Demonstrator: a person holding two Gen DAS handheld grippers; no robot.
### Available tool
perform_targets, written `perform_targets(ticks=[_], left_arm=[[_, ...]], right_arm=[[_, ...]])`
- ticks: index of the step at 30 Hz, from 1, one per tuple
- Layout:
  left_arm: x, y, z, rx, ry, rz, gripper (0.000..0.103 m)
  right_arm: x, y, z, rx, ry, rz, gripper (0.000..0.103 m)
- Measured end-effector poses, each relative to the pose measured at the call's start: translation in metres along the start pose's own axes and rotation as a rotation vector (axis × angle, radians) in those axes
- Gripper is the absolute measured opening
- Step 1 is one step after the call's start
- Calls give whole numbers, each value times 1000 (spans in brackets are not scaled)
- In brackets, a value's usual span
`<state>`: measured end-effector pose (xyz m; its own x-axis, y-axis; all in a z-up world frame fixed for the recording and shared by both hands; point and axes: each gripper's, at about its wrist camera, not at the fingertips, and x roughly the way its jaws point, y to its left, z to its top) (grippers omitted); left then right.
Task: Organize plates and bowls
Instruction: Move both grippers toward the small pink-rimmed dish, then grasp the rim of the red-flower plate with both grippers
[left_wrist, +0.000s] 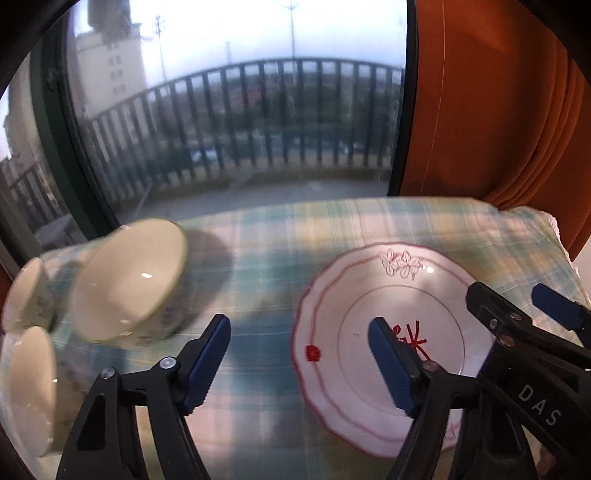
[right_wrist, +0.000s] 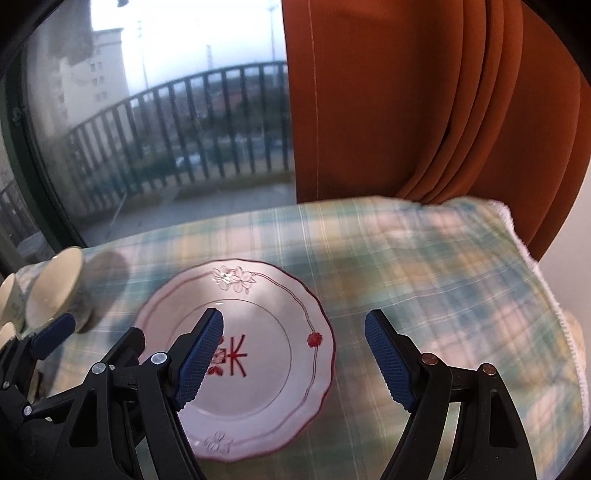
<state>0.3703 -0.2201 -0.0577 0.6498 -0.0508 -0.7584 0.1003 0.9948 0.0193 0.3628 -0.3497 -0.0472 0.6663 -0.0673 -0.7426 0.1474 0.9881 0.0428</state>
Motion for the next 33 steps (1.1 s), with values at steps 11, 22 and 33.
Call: perform_targets(ticks=[11, 22, 33], left_arm=[[32, -12, -6, 29, 119, -75, 53], [20, 1, -18, 47, 140, -58, 50], [-13, 34, -55, 43, 164, -54, 49]], right_arm=[[52, -4, -1, 22, 192, 33, 64], [44, 4, -12, -17, 223, 37, 62], [17, 39, -47, -80, 242, 84, 62]])
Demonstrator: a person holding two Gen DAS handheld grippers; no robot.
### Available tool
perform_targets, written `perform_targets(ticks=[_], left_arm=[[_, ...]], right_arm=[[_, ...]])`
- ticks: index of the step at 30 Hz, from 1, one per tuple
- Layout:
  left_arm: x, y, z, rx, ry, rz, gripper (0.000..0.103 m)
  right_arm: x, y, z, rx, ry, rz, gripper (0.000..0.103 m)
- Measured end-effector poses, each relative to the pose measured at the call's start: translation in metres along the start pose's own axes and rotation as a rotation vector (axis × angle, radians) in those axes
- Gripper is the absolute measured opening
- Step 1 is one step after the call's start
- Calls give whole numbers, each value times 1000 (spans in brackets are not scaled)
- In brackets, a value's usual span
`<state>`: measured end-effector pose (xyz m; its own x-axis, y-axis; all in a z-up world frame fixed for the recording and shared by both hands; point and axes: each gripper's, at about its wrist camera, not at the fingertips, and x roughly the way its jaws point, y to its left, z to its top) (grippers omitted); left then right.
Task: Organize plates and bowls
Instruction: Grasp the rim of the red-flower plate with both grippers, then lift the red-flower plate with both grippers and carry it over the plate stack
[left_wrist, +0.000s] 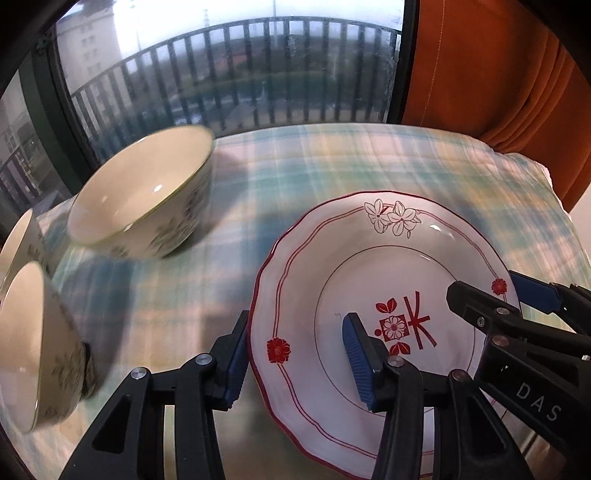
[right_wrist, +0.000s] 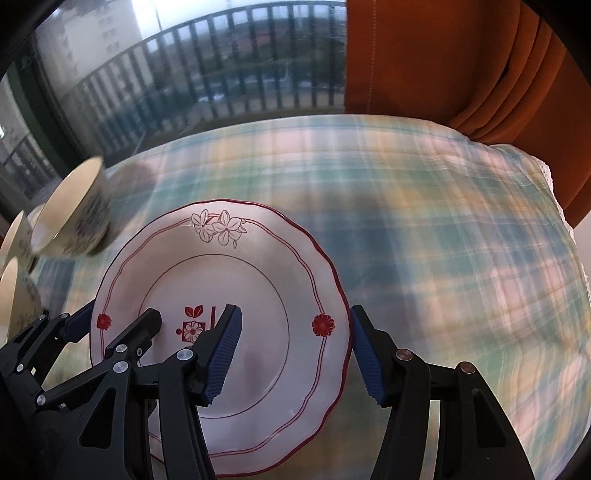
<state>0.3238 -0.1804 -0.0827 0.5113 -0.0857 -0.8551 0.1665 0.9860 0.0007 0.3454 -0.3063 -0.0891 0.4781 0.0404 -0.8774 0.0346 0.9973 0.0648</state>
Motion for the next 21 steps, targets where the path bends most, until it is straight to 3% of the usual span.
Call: perform_targets(ticks=[4, 9, 21], left_arm=[[-8, 14, -8, -43, 23, -34, 49], [-11, 20, -18, -18, 12, -28, 49], [-11, 20, -16, -15, 0, -28, 50]], right_arm=[[-8, 16, -17, -39, 12, -22, 58], [-14, 33, -34, -78, 11, -27, 58], [-1, 36, -33, -49, 14, -70, 56]])
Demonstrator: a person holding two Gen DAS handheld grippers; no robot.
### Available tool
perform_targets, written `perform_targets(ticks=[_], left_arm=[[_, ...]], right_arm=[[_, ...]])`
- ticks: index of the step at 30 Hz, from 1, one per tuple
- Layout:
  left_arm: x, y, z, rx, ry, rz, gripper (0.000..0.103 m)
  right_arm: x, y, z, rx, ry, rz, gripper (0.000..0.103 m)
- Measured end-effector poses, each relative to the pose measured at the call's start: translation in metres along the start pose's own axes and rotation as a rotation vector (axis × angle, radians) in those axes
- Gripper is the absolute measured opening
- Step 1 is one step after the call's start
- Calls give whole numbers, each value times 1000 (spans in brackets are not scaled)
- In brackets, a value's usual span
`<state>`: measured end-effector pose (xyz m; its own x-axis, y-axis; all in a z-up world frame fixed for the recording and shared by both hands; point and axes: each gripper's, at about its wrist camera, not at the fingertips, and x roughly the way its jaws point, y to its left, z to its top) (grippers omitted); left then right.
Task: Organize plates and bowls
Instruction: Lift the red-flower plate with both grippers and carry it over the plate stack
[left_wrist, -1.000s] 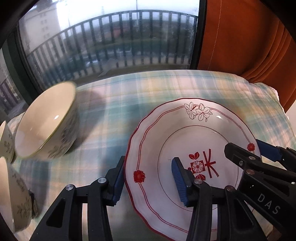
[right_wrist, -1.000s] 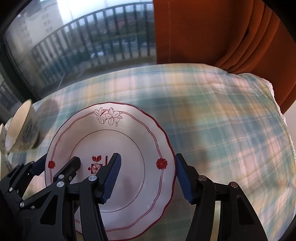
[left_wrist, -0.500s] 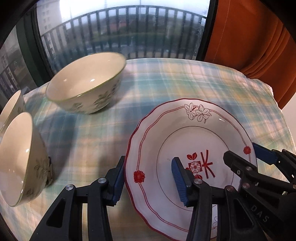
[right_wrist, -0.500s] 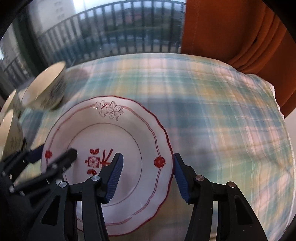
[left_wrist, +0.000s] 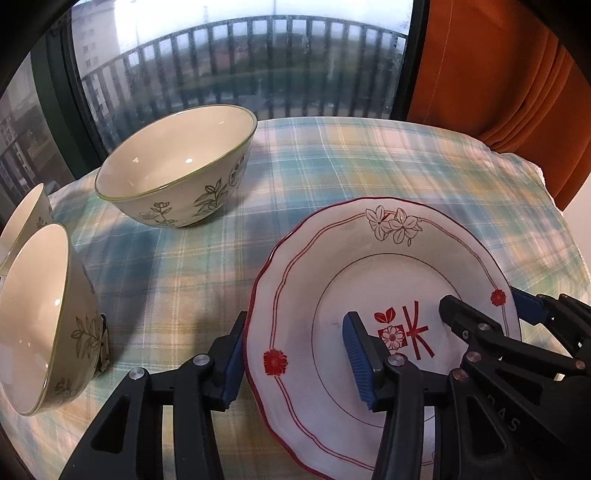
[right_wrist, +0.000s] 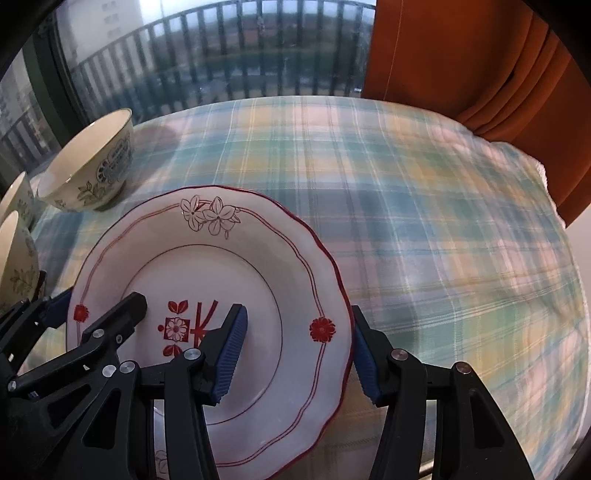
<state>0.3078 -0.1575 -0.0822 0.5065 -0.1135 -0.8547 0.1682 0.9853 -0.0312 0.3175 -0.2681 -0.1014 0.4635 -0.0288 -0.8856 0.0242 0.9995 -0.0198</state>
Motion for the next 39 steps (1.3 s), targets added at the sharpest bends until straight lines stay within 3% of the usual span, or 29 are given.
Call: perform_targets(ticks=[8, 19, 29, 39], left_arm=[[-19, -1, -4, 0, -37, 4, 50], [-70, -10, -19, 6, -117, 5, 51], [-107, -29, -47, 20, -173, -4, 51], [-125, -65, -79, 67, -183, -43, 51]], right_arm=[[-17, 1, -4, -8, -32, -13, 55], [-72, -3, -20, 0, -117, -15, 55], [-121, -16, -55, 9, -181, -30, 55], [-150, -49, -103, 52, -191, -67, 55]])
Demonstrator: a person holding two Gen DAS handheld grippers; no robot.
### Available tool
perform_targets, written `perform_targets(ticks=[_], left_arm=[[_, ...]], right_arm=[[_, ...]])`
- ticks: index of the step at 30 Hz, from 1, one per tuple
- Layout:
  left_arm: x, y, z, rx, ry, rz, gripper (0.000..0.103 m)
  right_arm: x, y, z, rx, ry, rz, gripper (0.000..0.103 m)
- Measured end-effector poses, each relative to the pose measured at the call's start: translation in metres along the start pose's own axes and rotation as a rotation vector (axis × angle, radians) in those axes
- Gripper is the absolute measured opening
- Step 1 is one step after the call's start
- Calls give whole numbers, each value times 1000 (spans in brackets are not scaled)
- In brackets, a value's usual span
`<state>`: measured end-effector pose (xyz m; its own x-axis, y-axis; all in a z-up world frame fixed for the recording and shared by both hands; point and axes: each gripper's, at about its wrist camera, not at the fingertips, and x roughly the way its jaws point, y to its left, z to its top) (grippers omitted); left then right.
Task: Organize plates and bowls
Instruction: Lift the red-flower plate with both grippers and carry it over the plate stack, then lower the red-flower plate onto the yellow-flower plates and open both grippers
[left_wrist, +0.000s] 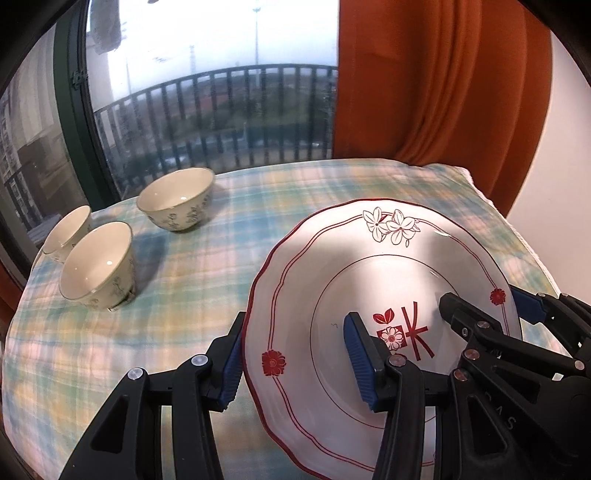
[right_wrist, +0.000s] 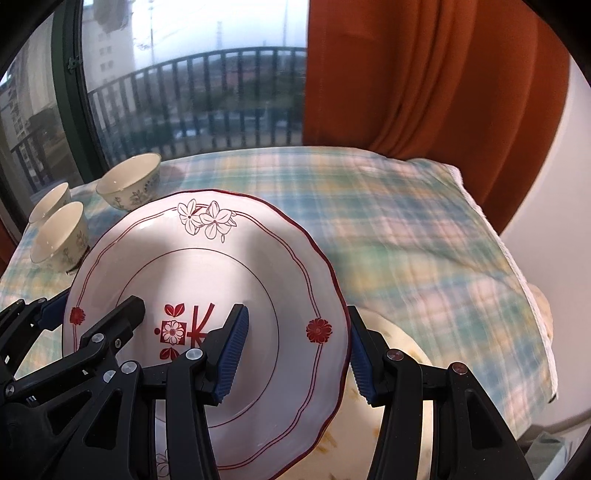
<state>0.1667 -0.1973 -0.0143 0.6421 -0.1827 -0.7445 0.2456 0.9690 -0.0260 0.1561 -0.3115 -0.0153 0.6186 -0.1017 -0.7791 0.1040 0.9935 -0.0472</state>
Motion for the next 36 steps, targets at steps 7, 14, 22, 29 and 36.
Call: perform_targets(ticks=[7, 14, 22, 29, 36], left_arm=[[-8, -33, -15, 24, 2, -34, 51], [-8, -66, -26, 61, -4, -51, 51], [7, -92, -34, 98, 33, -76, 51], [19, -101, -39, 111, 60, -86, 51], [25, -106, -41, 119, 54, -95, 52]], right_arm=[[-16, -32, -26, 36, -9, -30, 55], [-22, -62, -46, 78, -5, -55, 55], [-13, -90, -63, 128, 27, -70, 55], [-2, -101, -73, 161, 58, -66, 55], [4, -109, -74, 176, 66, -67, 54]])
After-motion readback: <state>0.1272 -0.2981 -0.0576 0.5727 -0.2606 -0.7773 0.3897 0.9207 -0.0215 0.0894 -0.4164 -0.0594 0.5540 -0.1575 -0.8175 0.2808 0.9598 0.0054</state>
